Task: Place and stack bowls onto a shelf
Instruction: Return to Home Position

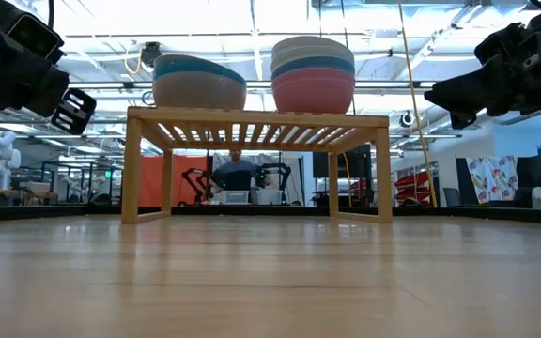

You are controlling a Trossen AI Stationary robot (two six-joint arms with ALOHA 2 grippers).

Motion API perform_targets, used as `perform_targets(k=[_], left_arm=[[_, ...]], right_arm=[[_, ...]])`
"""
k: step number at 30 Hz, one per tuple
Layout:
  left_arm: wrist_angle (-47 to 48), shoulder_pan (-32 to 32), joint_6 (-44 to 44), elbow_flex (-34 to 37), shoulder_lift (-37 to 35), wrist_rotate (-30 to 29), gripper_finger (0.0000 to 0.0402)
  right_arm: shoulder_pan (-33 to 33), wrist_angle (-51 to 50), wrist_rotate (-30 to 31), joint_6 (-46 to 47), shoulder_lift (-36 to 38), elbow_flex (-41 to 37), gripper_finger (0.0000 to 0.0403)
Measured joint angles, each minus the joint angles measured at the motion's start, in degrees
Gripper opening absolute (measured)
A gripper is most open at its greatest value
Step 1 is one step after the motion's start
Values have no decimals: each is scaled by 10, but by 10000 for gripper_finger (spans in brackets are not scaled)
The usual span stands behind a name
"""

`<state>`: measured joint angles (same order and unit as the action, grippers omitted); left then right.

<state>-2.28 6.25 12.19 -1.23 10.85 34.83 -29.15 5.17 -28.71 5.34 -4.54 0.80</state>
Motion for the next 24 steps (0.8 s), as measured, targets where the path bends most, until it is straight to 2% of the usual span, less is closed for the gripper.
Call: perform_targets(k=[24], left_arm=[[-4,1,8,0,0,-1,81]], right_arm=[[0,4,1,0,0,0,105]])
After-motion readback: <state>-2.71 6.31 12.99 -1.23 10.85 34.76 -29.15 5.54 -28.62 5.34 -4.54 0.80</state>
